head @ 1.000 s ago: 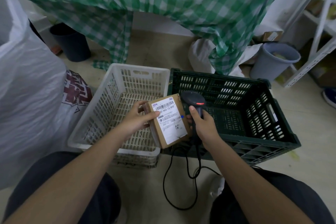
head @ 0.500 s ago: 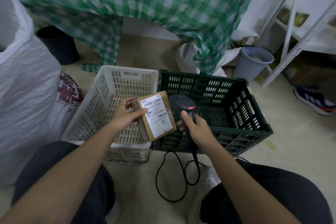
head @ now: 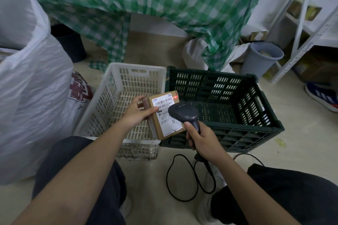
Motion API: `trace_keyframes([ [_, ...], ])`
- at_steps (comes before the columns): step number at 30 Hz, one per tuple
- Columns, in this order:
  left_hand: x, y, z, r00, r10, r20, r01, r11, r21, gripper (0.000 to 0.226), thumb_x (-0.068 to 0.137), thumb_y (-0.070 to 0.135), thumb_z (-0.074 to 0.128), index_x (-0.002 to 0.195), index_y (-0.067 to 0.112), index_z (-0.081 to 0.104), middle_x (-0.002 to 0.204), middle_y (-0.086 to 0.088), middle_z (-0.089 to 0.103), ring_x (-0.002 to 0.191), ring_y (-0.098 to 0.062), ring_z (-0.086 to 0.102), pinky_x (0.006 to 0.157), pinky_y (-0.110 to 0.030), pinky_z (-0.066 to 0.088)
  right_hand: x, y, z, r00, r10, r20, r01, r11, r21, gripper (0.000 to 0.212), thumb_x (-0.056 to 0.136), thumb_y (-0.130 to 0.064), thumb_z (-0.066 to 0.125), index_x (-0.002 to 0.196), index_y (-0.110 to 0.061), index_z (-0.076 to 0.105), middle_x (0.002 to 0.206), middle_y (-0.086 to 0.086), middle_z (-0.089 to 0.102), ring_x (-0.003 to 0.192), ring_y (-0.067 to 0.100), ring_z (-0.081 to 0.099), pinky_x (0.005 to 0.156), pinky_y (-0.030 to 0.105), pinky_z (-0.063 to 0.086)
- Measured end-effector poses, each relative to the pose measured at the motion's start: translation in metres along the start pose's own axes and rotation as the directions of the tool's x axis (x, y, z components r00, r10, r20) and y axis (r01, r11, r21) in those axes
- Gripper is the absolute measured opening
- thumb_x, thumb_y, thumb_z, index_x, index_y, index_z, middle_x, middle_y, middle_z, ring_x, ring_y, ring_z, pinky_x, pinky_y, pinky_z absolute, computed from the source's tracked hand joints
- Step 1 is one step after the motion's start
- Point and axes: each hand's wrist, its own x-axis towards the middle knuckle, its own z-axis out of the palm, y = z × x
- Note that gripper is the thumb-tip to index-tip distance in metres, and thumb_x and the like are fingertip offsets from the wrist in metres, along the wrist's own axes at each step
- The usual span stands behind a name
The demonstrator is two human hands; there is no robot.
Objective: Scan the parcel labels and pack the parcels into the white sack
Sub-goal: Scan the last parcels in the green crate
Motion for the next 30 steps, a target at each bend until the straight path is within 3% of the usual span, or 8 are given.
trace_keyframes([
  [3,0.0032,-0.0022,0.0025,1.0,0.004,-0.005,-0.004,1.0,-0.022,0.089,0.063,0.037,0.085,0.139,0.029,0.039,0.143,-0.011,0.043,0.117,-0.027,0.054,0.096,-0.046,0.052,-0.0007,-0.0015,0.0004,1.0,-0.006,0.008,0.007,1.0,-0.027,0.032,0.098,-0.034,0.052,0.078,-0.01,0.051,0.057,-0.003,0.053,0.044,0.005,0.047,0.049,0.017,0.041],
  [5,0.0057,-0.0042,0.0032,1.0,0.011,-0.003,-0.011,0.999,-0.03,0.085,0.069,0.031,0.084,0.14,0.026,0.038,0.143,-0.011,0.043,0.115,-0.025,0.054,0.094,-0.044,0.053,-0.0003,-0.0023,0.0005,1.0,-0.002,0.018,0.003,0.999,-0.037,0.032,0.098,-0.034,0.052,0.079,-0.009,0.051,0.058,-0.001,0.053,0.044,0.005,0.047,0.048,0.017,0.041],
  [18,0.0086,-0.0092,0.0017,1.0,0.022,-0.001,-0.022,0.998,-0.062,0.082,0.074,0.024,0.081,0.142,0.024,0.036,0.146,-0.012,0.039,0.12,-0.025,0.051,0.085,-0.033,0.053,0.0018,-0.0007,0.0004,0.999,0.019,0.031,-0.017,0.998,-0.054,0.031,0.098,-0.038,0.05,0.082,-0.011,0.053,0.067,0.004,0.058,0.049,0.007,0.051,0.05,0.019,0.044],
  [22,0.0066,-0.0082,0.0024,0.999,0.033,-0.004,-0.033,0.998,-0.055,0.08,0.076,0.023,0.079,0.143,0.023,0.035,0.146,-0.012,0.04,0.111,-0.02,0.051,0.079,-0.028,0.053,0.0021,-0.0012,0.0002,0.999,0.029,0.035,-0.029,0.999,-0.021,0.031,0.098,-0.039,0.051,0.085,-0.011,0.054,0.069,0.003,0.058,0.052,0.009,0.052,0.051,0.021,0.045],
  [30,0.0044,-0.0053,0.0007,0.999,0.041,-0.011,-0.041,0.999,-0.026,0.083,0.073,0.029,0.081,0.142,0.025,0.035,0.148,-0.012,0.038,0.117,-0.022,0.049,0.097,-0.043,0.051,0.0019,-0.0031,-0.0029,0.999,0.04,0.019,-0.041,0.999,0.018,0.031,0.097,-0.039,0.051,0.081,-0.013,0.053,0.062,-0.003,0.056,0.05,0.007,0.051,0.053,0.023,0.044],
])
